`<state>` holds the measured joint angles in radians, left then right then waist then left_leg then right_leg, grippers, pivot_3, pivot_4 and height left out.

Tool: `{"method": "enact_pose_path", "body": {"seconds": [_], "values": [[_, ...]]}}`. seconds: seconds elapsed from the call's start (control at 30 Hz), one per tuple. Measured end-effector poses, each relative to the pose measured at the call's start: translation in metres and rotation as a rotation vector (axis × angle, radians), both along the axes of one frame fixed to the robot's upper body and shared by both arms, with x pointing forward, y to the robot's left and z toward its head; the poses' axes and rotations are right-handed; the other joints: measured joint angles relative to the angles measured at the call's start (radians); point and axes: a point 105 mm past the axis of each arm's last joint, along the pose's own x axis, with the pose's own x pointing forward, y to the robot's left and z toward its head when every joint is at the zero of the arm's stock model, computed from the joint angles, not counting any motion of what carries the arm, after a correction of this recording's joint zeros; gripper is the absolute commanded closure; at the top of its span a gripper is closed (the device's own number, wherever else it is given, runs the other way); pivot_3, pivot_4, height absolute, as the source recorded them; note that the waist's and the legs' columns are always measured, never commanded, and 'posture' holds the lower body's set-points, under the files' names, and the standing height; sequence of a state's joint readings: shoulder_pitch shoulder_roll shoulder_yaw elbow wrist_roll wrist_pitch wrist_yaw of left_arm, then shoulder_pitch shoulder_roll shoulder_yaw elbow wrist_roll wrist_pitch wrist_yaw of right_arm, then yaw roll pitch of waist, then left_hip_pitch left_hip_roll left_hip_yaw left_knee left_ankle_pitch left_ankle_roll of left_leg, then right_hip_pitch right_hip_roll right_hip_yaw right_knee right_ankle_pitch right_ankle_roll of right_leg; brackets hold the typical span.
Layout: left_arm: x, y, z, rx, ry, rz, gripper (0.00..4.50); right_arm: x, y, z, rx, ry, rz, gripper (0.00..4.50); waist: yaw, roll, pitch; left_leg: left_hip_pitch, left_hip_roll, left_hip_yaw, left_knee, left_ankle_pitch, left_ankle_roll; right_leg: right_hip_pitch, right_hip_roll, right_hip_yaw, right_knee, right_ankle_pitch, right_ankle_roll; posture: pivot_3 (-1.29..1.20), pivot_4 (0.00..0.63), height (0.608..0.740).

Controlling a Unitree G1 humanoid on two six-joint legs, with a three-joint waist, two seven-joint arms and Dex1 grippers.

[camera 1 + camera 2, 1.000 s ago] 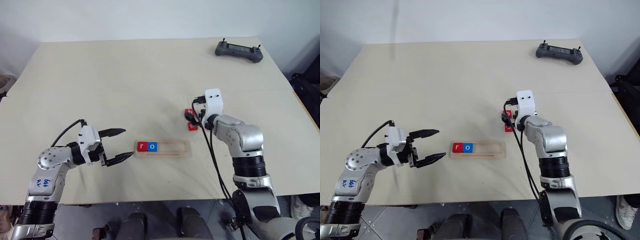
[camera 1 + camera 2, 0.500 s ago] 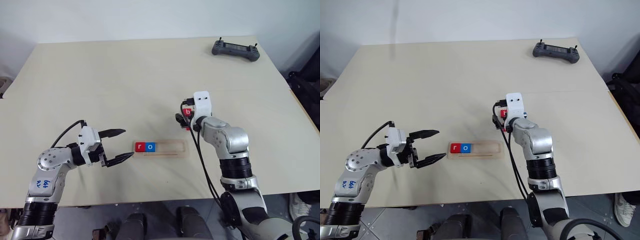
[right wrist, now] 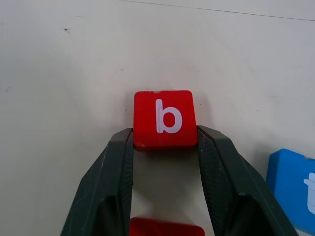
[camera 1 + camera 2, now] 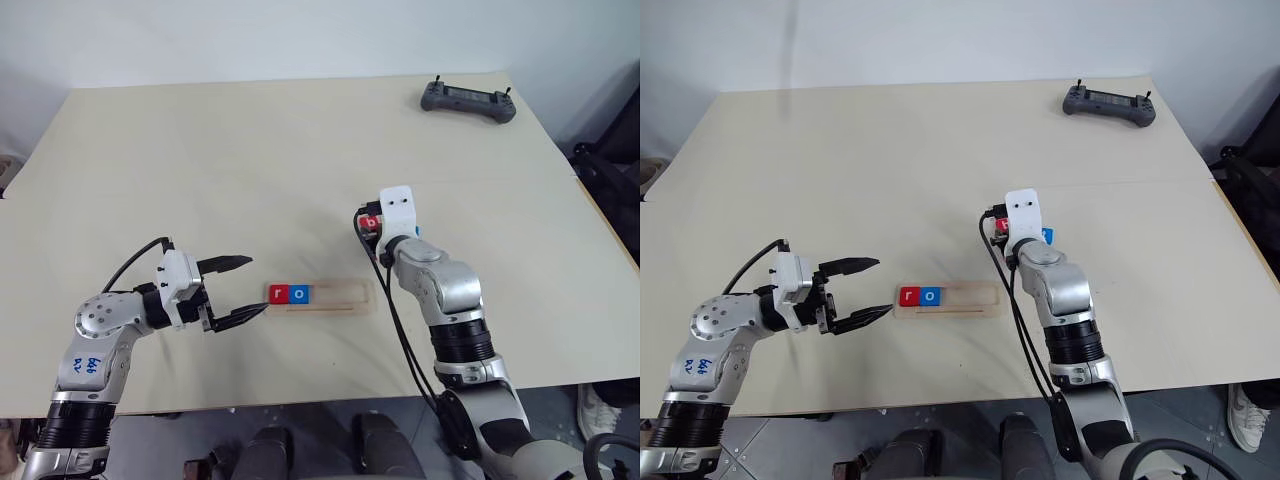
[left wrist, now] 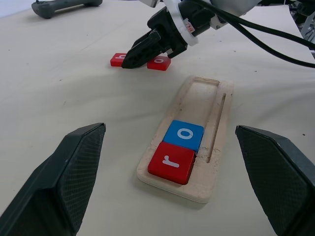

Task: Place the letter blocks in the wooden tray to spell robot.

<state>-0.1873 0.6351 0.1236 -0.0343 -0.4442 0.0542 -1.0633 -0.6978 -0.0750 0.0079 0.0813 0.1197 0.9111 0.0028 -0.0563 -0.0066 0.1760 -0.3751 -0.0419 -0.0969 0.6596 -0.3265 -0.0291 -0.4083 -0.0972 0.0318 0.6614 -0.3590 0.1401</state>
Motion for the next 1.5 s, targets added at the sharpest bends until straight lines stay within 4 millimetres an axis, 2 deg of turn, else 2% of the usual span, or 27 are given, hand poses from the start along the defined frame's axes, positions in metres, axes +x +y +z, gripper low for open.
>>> {"method": "enact_pose_path", "body": {"seconds": [0.23, 0.5, 0.7, 0.83, 1.07, 1.33, 1.5], "values": [[0.000, 0.000, 0.001, 0.001, -0.002, -0.005, 0.00, -0.004, -0.010, 0.002, 0.002, -0.012, 0.034, 3.03, 0.003, 0.000, 0.000, 0.000, -0.001, 0.000, 0.000, 0.000, 0.000, 0.000, 0.000, 0.000, 0.000, 0.000, 0.000, 0.00, 0.150, 0.740], [0.000, -0.003, -0.001, 0.003, 0.007, -0.027, 0.00, -0.039, -0.051, 0.023, -0.025, -0.028, 0.016, 3.03, 0.007, 0.000, 0.000, -0.001, 0.000, 0.000, -0.001, 0.000, 0.000, -0.001, -0.001, 0.000, -0.001, 0.000, 0.000, 0.00, 0.150, 0.740], [0.004, -0.007, -0.002, -0.002, 0.019, -0.058, 0.00, -0.082, -0.075, 0.006, -0.021, 0.068, -0.040, 3.03, 0.013, 0.000, 0.000, -0.001, 0.000, 0.000, -0.002, 0.000, 0.000, -0.001, 0.000, 0.001, -0.002, 0.000, 0.000, 0.00, 0.150, 0.740], [0.008, -0.011, -0.004, -0.004, 0.034, -0.086, 0.00, -0.110, -0.090, -0.014, -0.029, 0.153, -0.100, 3.03, 0.027, 0.000, 0.000, -0.001, -0.001, 0.001, -0.002, 0.000, 0.001, -0.001, 0.000, 0.001, -0.002, 0.000, 0.000, 0.00, 0.150, 0.740], [0.009, -0.020, -0.002, -0.006, 0.032, -0.142, 0.00, -0.132, -0.085, -0.024, -0.003, 0.176, -0.140, 3.03, 0.028, 0.000, 0.000, -0.001, -0.001, 0.001, -0.002, 0.001, 0.000, -0.001, 0.000, 0.001, -0.001, 0.000, 0.000, 0.00, 0.150, 0.740], [0.000, -0.025, -0.003, 0.022, 0.042, -0.229, 0.00, -0.142, -0.077, -0.028, 0.033, 0.203, -0.157, 3.03, 0.028, -0.001, -0.001, -0.001, 0.000, 0.000, -0.002, 0.001, 0.000, -0.001, 0.000, 0.001, -0.001, 0.000, 0.000, 0.00, 0.150, 0.740], [-0.003, -0.025, -0.002, 0.041, 0.043, -0.263, 0.00, -0.145, -0.074, -0.027, 0.035, 0.201, -0.140, 1.35, 0.028, -0.001, -0.001, 0.000, 0.000, 0.000, -0.002, 0.001, 0.000, 0.000, 0.000, 0.001, -0.001, 0.000, 0.000, 0.00, 0.150, 0.740]]}}
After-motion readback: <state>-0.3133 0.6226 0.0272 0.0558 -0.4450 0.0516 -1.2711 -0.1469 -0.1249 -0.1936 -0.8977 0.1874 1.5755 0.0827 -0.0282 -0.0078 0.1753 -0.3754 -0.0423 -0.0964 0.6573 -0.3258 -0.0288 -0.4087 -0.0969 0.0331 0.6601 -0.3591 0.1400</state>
